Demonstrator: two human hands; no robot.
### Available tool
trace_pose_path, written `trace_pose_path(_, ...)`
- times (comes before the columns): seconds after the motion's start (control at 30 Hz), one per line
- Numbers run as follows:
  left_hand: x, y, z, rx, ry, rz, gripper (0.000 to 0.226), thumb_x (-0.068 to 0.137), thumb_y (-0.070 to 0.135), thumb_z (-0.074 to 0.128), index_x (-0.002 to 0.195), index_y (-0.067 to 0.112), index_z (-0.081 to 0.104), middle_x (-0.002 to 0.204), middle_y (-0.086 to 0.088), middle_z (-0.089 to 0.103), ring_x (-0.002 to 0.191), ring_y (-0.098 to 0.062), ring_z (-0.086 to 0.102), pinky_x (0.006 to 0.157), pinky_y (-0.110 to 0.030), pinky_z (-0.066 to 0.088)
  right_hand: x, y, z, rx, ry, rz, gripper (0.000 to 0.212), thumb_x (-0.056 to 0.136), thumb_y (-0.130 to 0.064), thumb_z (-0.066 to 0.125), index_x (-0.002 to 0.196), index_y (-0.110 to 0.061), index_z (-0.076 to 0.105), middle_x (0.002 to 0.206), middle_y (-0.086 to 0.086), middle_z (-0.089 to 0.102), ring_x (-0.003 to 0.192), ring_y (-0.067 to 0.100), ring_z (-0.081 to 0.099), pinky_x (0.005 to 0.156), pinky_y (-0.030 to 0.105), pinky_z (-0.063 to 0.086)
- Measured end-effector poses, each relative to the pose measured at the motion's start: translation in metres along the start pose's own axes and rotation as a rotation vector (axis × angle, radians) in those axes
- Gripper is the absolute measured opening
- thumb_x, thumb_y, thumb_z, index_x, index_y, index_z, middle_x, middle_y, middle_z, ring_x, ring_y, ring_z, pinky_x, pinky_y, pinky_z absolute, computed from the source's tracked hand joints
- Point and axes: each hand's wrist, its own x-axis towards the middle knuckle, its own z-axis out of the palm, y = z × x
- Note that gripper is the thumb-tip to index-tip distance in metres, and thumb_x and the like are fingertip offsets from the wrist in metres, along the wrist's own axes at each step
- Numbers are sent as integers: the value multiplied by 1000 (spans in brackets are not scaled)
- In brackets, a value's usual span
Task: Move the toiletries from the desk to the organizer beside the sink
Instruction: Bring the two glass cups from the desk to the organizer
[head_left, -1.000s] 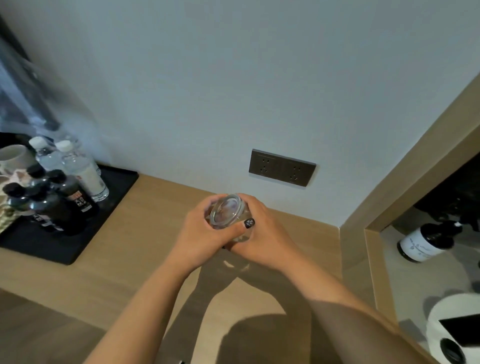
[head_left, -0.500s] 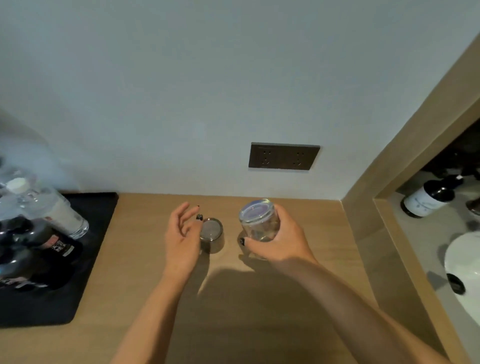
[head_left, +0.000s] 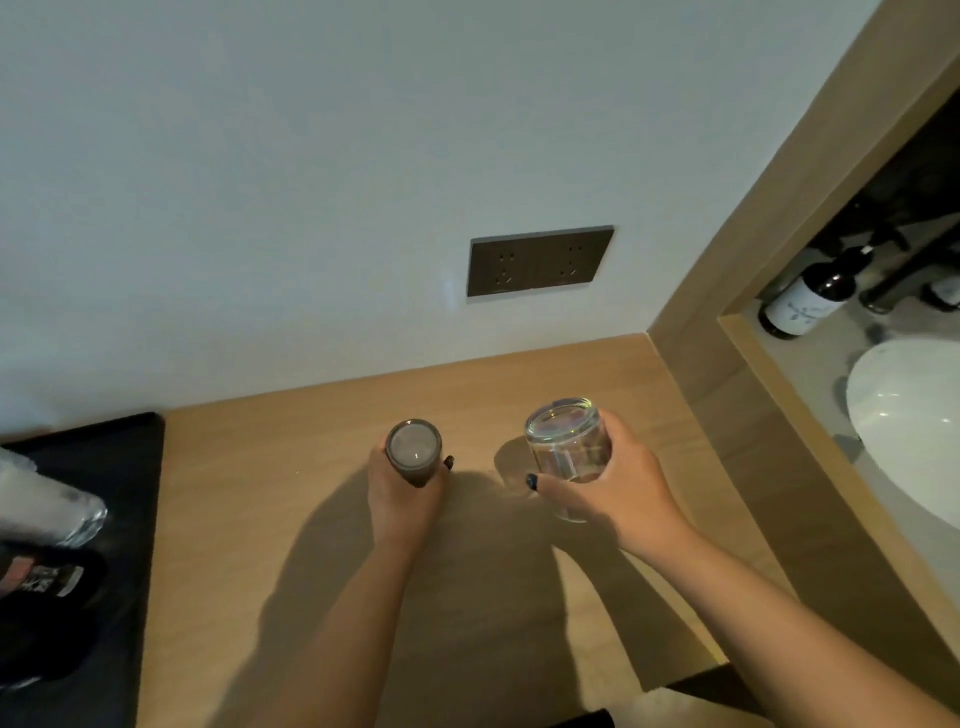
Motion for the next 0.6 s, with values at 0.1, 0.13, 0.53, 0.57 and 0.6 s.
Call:
trace_pose_path(0.1, 3, -1, -1, -30, -11, 21, 68, 67, 28, 84, 124, 20, 49, 115, 1, 61, 107, -18, 56, 90, -29, 43, -5, 5, -5, -19, 47, -8, 60, 61, -23, 87, 109, -30, 52, 93, -17, 62, 82, -6, 58, 60, 1, 42)
trace_pose_path(0.13, 3, -2, -1, -57, 1, 42, 65, 68, 24, 84, 123, 19, 50, 111, 3, 60, 103, -16, 56, 86, -26, 41, -7, 4, -8, -17, 56, -10, 60, 61, -23, 87, 110, -30, 52, 93, -18, 62, 82, -7, 58, 60, 1, 42)
trace_pose_path(0.53, -51, 87, -24, -922, -240, -192, 51, 83, 45, 64, 126, 20, 53, 119, -9, 64, 106, -25, 62, 76, -38, 52, -39, -15, -27, 367, 145, 63, 54, 74, -22, 76, 119, -32, 47, 107, -9, 60, 92, 7, 62, 57, 15, 51)
trace_pose_path(0.57, -59, 96, -28, -951, -275, -191, 53, 83, 48, 62, 127, 21, 53, 119, -8, 65, 107, -23, 63, 79, -39, 52, -42, -14, -30, 413, 141, 78, 50, 75, -23, 75, 118, -31, 50, 107, -7, 62, 92, 10, 65, 62, 18, 53)
trace_pose_path(0.6, -66, 105, -33, -982, -302, -196, 46, 86, 45, 59, 125, 20, 54, 117, -8, 66, 106, -22, 63, 84, -40, 52, -44, -13, -33, 457, 130, 95, 49, 75, -25, 75, 118, -30, 52, 108, -3, 65, 93, 13, 67, 68, 24, 56)
